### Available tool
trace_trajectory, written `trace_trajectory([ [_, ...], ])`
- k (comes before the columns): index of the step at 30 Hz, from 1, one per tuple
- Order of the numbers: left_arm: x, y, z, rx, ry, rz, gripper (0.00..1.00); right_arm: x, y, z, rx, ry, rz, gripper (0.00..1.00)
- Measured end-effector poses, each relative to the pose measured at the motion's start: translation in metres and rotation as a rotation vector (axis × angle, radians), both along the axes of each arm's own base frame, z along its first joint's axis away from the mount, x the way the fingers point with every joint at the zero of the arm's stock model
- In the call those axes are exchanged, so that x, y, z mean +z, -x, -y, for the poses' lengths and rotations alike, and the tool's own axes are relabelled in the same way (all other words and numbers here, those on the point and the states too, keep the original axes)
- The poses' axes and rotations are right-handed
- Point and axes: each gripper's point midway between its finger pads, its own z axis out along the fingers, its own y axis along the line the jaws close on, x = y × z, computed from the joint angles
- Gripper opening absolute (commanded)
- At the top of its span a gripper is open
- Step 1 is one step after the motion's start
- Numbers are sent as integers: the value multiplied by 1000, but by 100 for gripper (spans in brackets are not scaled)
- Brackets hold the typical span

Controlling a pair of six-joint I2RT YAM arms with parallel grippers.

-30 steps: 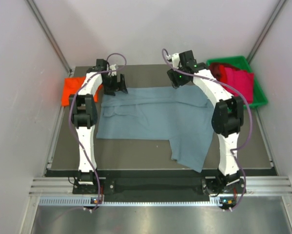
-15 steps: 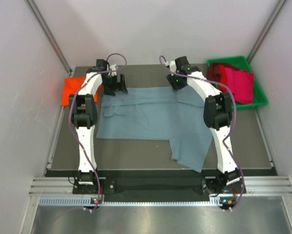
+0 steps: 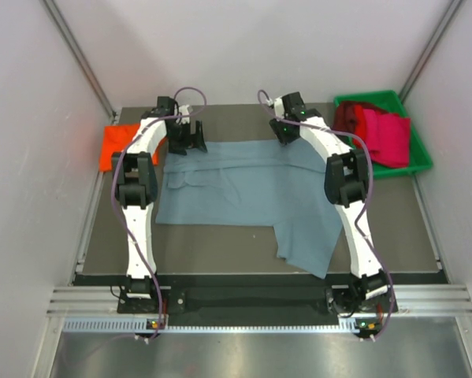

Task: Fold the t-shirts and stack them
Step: Fold the tshirt

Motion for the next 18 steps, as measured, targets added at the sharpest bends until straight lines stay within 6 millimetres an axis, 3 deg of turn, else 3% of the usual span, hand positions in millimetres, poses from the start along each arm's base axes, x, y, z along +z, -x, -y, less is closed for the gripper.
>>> trace_trajectory([
  [5,0,2,1,-4,-4,-1,99,-11,-1,5,-23,18,-11,46],
  [18,-1,3,5,-9,-25,0,99,9,-24,20,-80,17,73,42],
])
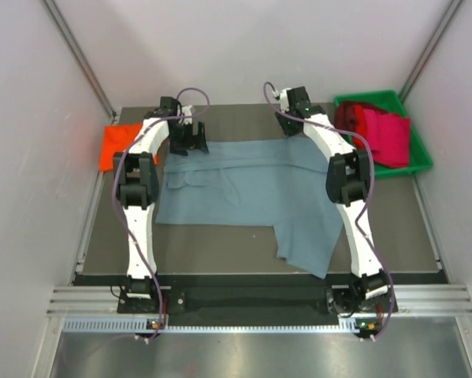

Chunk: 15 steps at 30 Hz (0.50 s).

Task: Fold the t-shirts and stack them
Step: Fold the tshirt

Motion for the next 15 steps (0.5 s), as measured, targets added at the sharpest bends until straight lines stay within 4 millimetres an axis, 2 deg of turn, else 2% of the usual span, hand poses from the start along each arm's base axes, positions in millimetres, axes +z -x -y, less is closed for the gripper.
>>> trace_trajectory([
  [4,0,1,2,-5,-5,0,99,5,-6,0,-3,-7,22,39],
  [15,1,1,3,-6,-5,2,99,-4,-2,1,-2,1,-3,41],
])
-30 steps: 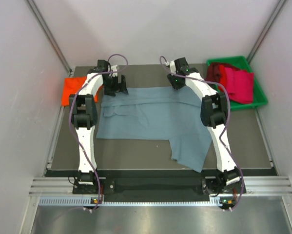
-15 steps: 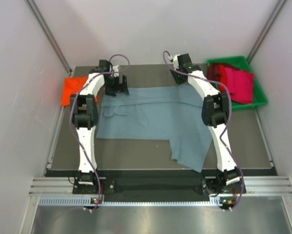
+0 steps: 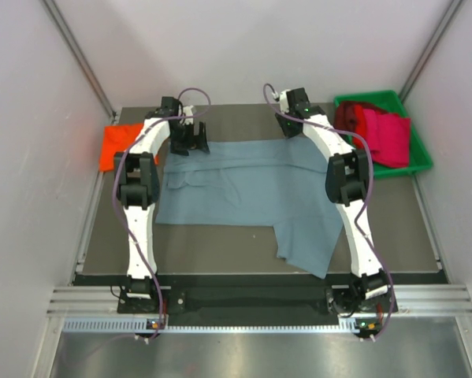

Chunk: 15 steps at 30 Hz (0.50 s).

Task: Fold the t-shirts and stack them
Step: Fold the tshirt

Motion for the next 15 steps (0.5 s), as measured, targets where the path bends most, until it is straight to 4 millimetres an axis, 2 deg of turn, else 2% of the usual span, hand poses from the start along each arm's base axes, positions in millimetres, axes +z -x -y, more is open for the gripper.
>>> trace_trajectory([
  [15,3,6,17,-8,48,-21,99,-2,4,-1,6,8,-16,40],
])
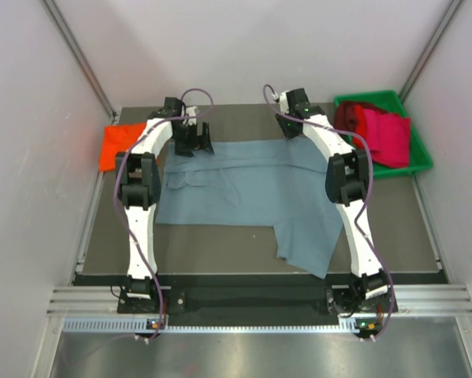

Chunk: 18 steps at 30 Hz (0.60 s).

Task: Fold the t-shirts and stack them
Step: Fold the tshirt

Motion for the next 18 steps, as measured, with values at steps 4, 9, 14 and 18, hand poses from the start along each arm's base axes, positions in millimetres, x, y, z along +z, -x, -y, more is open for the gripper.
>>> trace_trajectory([
  [4,2,3,4,3,19,-14,99,-2,3,0,3,5,-13,37],
  [9,5,6,8,5,39,-22,99,-6,7,-1,8,15,-28,36],
  [14,11,8,11,9,60,-25,99,-10,12,-1,20,28,-46,42],
  [18,17,8,14,9,77,-22,99,-13,14,-5,39,36,-52,45],
])
